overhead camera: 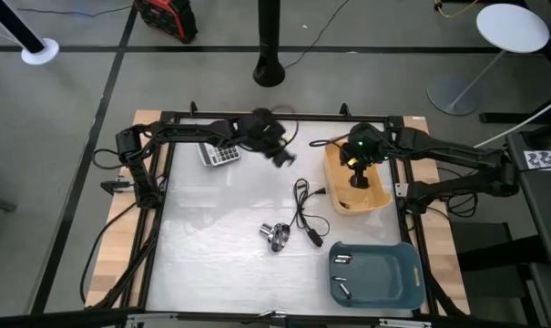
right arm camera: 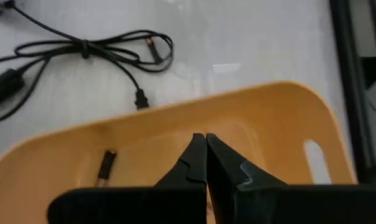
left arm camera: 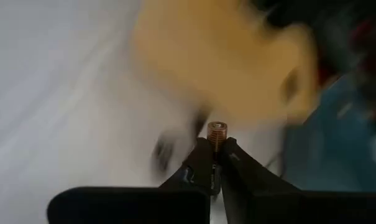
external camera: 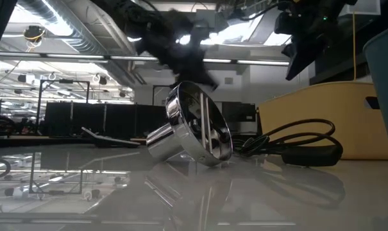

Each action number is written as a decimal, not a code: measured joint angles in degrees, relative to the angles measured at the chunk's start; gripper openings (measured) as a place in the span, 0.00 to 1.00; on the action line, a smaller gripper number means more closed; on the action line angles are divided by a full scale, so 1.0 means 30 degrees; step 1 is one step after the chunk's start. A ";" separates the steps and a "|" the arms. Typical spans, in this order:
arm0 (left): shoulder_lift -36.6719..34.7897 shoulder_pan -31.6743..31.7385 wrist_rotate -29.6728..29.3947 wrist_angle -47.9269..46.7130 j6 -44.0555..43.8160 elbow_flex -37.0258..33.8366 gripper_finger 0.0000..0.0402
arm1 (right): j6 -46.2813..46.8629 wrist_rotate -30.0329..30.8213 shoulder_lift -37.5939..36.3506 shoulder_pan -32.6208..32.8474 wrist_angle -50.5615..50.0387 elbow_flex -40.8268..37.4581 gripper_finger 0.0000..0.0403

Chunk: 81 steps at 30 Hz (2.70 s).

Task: Sort batteries
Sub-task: Put the black battery into the yellow bin, then move the lamp

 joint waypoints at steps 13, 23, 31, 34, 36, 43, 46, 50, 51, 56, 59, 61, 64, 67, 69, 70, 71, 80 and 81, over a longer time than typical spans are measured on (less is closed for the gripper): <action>0.4119 -0.2159 -0.4045 1.2436 0.3434 0.2077 0.03 | -0.0002 0.1941 -0.1618 -0.0007 0.0008 0.2290 0.00; 0.7725 -0.2791 -0.5294 1.2212 0.8086 0.5627 0.09 | 0.0054 0.1912 -0.1632 -0.0007 -0.0133 0.2544 0.00; 0.7673 -0.2696 -0.5304 1.0350 0.7675 0.5734 0.33 | 0.0071 0.1837 -0.1624 -0.0007 -0.0151 0.2544 0.00; 0.7149 -0.2681 -0.5052 0.9372 0.7043 0.5724 0.39 | 0.0224 0.0879 -0.1606 -0.0007 -0.0151 0.2544 0.00; 0.6379 -0.2610 -0.4553 0.7865 0.6966 0.5719 0.41 | 0.0875 -0.0460 -0.1485 -0.0007 -0.0092 0.2544 0.00; 0.2962 -0.1840 -0.3614 -0.1112 0.8496 0.5727 0.41 | 0.1764 -0.4125 -0.0274 0.0007 0.0906 0.2037 0.00; 0.1712 -0.1357 -0.3622 -0.5036 0.8956 0.5727 0.41 | 0.1796 -0.4325 0.0520 0.0007 0.2304 0.1495 0.00; 0.0600 -0.0667 -0.3621 -0.9367 0.8746 0.5719 0.41 | 0.1739 -0.4740 0.1945 0.0000 0.3681 0.1320 0.00; 0.0399 -0.0530 -0.3621 -1.0058 0.8743 0.5719 0.41 | 0.1719 -0.5002 0.2269 0.0000 0.3983 0.1320 0.01; 0.0289 -0.0163 -0.3631 -1.1441 0.9627 0.5677 0.41 | 0.1431 -0.6033 0.4075 0.0010 0.5069 0.1335 0.11; 0.0287 -0.0125 -0.3620 -1.0615 1.0511 0.4966 0.41 | 0.1419 -0.5906 0.5280 0.0007 0.5670 0.1342 0.22; 0.0209 -0.0003 -0.3578 -1.0660 1.1231 0.4280 0.41 | 0.1391 -0.5515 0.6110 0.0007 0.6196 0.1347 0.28; 0.0109 0.0260 -0.3334 -1.0438 1.1910 0.3478 0.41 | 0.1644 -0.5440 0.7378 0.0007 0.6781 0.1350 0.35; 0.0014 0.0655 -0.3315 -1.0091 1.2042 0.2594 0.41 | 0.1667 -0.5129 0.8506 0.0007 0.7270 0.1350 0.38; 0.0019 0.0891 -0.3287 -0.9759 1.2022 0.2072 0.41 | 0.1680 -0.4913 0.9112 0.0007 0.7637 0.1355 0.38; 0.0019 0.1026 -0.3244 -0.9605 1.2015 0.1819 0.41 | 0.1681 -0.4783 0.9397 0.0007 0.7738 0.1357 0.38; 0.0019 0.1149 -0.3220 -0.9343 1.2015 0.1600 0.41 | 0.1690 -0.4592 0.9660 0.0007 0.7826 0.1357 0.37; 0.0019 0.1791 -0.2509 -0.7708 1.1957 -0.0455 0.41 | 0.1729 -0.3590 1.0969 0.0007 0.8543 0.1364 0.35; 0.0019 0.1792 -0.2336 -0.7369 1.1957 -0.0700 0.41 | 0.1727 -0.3521 1.1070 0.0007 0.8604 0.1369 0.35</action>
